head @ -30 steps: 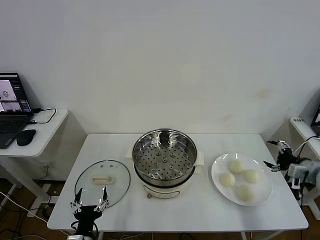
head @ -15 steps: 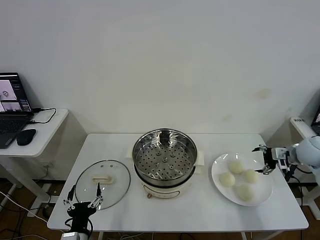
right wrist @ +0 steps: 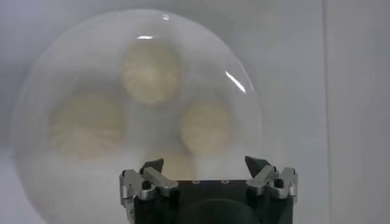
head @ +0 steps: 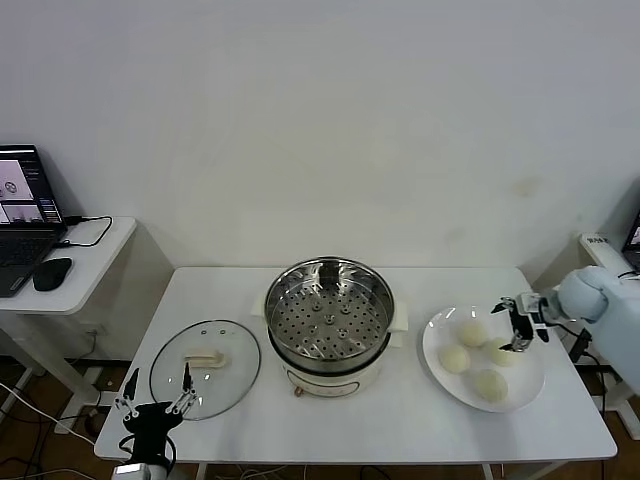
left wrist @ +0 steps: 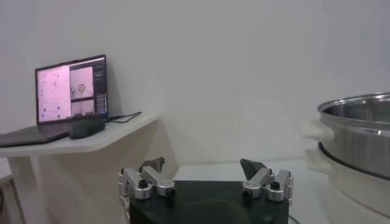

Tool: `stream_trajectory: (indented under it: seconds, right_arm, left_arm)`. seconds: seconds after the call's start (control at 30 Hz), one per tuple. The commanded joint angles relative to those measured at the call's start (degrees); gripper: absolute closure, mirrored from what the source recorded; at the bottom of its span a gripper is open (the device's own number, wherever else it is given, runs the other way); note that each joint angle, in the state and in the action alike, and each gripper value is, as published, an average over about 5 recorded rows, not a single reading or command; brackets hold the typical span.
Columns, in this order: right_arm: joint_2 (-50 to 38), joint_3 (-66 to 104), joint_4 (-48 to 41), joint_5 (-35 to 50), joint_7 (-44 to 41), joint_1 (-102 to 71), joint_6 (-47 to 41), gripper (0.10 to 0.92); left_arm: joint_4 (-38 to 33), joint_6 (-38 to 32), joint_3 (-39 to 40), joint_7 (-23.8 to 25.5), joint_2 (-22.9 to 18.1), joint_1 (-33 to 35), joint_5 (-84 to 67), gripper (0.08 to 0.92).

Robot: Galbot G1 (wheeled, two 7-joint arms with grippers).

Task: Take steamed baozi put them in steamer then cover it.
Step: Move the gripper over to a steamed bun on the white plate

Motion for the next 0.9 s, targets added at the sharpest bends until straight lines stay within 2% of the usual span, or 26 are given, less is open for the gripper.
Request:
stream_trajectory:
  seconds: [0.03,0.57,0.9]
  right_arm:
    - [3.8,-4.8,-3.6,-0.9,-0.5,3.4,-1.0,0.202]
    - [7.9,-3.7,-7.9,-3.8,1.4,2.8,-1.4,0.207]
    - [7.6,-3.6,-7.8,-4.5,0.8,2.2,-1.9,0.381]
  left_arm:
    - [0.0,-0.1,-0.2,-0.1,0.0,0.0,0.0,0.177]
    - [0.7,-0.2,-0.3,-0.2,-0.1,-0.8,-0.1,0.177]
    - [0.9,-0.7,-0.3,-0.3,-0.2,-0.7,-0.1,0.177]
